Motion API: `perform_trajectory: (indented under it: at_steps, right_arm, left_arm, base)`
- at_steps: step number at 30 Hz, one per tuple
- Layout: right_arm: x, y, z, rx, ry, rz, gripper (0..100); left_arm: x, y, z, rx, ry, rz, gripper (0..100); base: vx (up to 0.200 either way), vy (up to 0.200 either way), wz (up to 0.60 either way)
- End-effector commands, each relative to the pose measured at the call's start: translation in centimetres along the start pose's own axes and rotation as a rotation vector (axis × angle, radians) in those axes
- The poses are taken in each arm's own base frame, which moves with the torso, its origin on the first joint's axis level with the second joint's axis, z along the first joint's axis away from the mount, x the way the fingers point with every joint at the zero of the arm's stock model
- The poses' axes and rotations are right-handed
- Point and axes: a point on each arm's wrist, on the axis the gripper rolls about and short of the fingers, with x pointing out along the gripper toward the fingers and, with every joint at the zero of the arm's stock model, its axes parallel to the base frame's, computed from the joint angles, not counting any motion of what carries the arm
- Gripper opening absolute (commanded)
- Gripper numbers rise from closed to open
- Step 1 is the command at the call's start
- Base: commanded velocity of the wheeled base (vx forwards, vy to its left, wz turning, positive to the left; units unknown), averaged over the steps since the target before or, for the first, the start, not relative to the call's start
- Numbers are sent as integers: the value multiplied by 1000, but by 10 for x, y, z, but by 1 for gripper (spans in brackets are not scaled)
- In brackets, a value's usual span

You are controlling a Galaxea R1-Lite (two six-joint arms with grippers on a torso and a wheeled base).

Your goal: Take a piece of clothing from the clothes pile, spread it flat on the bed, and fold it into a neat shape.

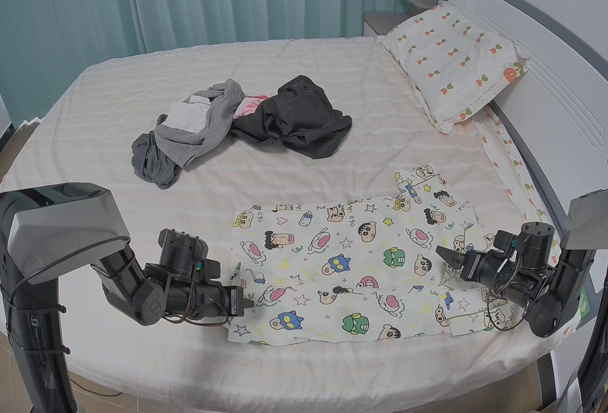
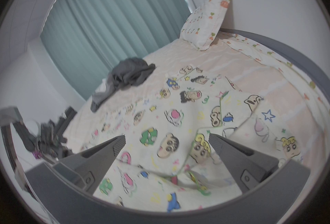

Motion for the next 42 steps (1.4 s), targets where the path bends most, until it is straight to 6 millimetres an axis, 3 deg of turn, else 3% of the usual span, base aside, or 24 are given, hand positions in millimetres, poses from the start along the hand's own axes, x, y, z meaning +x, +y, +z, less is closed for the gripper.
perform_trajectory:
  at_steps: [1, 6, 9, 15, 29, 42]
  right_arm:
    - [-10, 2, -13, -102, 101, -23, 100]
    - [-13, 15, -25, -222, 170, -46, 100]
    - [-13, 13, -30, -331, 228, -106, 100]
    - [-17, 11, -26, -435, 256, -198, 100]
    - [-31, 17, -9, -467, 275, -395, 100]
    - [-32, 6, -28, -406, 427, -465, 100]
  left_arm:
    - [-5, -1, -6, -4, 9, 13, 0]
    - [-16, -5, -5, -1, -4, 10, 0]
    - [-18, -6, -6, -1, -5, 9, 0]
    - [-21, -7, -9, -7, 3, 10, 0]
    - [-17, -10, -12, -1, 17, 1, 0]
    - [-16, -11, -12, 0, 19, 1, 0]
  base:
    - [0, 0, 0]
    - [0, 0, 0]
    - [0, 0, 0]
    - [0, 0, 0]
    - [0, 0, 0]
    - [0, 0, 0]
